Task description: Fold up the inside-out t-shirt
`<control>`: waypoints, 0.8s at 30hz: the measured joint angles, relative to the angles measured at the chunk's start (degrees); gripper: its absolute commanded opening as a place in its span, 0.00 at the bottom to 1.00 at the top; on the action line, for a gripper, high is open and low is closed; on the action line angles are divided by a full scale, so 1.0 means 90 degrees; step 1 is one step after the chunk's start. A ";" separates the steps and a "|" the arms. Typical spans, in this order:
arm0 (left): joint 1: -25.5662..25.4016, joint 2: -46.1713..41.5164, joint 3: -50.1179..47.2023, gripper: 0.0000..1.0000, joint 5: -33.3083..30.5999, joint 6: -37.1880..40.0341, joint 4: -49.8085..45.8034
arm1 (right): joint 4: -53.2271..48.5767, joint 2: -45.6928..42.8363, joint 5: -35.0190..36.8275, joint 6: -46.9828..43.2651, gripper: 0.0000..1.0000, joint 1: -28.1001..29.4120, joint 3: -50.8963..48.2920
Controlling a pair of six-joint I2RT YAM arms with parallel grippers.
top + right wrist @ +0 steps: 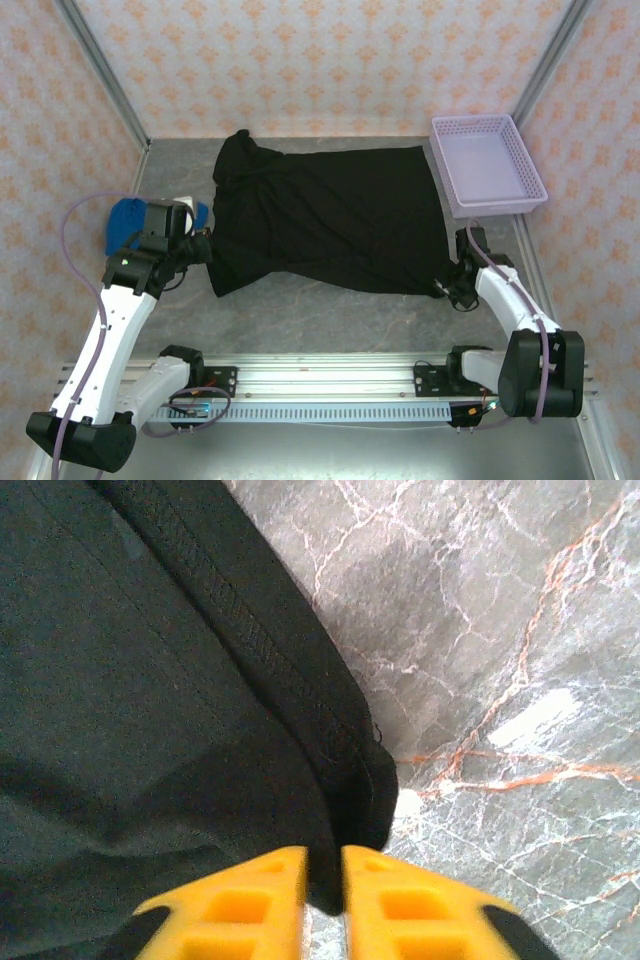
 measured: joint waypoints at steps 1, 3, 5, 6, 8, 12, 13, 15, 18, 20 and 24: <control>0.0000 0.0000 0.0000 0.00 -0.0002 0.0000 -0.0002 | 0.0007 0.0000 0.0039 0.0000 0.05 0.0000 0.0000; 0.0000 0.0000 0.0000 0.00 -0.0027 0.0002 -0.0002 | -0.0002 -0.0007 0.0175 -0.0019 0.00 0.0000 0.0002; 0.0000 -0.0002 0.0000 0.00 -0.0075 0.0002 -0.0005 | -0.0044 -0.0044 0.0333 -0.0022 0.00 -0.0007 0.0032; 0.0000 -0.0005 0.0000 0.00 -0.0114 0.0005 -0.0010 | -0.0070 -0.0095 0.0398 -0.0039 0.00 -0.0024 0.0056; 0.0034 -0.0019 0.0002 0.00 -0.0202 0.0010 -0.0022 | -0.0158 -0.0238 0.0495 -0.0044 0.00 -0.0107 0.0136; 0.0197 -0.0080 0.0080 0.00 -0.0313 0.0024 -0.0124 | -0.0291 -0.0719 0.0680 -0.0041 0.00 -0.0316 0.0328; 0.0211 -0.0107 0.0104 0.00 -0.0328 0.0024 -0.0151 | -0.0311 -0.0818 0.0714 -0.0039 0.00 -0.0345 0.0357; 0.0248 -0.0172 0.0151 0.00 -0.0359 0.0022 -0.0202 | -0.0352 -0.1008 0.0772 -0.0039 0.00 -0.0379 0.0396; 0.0248 -0.0272 0.0189 0.00 -0.0357 0.0022 -0.0221 | -0.0427 -0.1095 0.0784 -0.0039 0.00 -0.0376 0.0432; 0.0248 -0.0316 0.0189 0.00 -0.0323 0.0019 -0.0231 | -0.0437 -0.1095 0.0784 -0.0039 0.00 -0.0376 0.0440; 0.0248 -0.0308 0.0189 0.00 -0.0143 0.0002 -0.0238 | -0.0420 -0.0984 0.0738 -0.0039 0.00 -0.0376 0.0619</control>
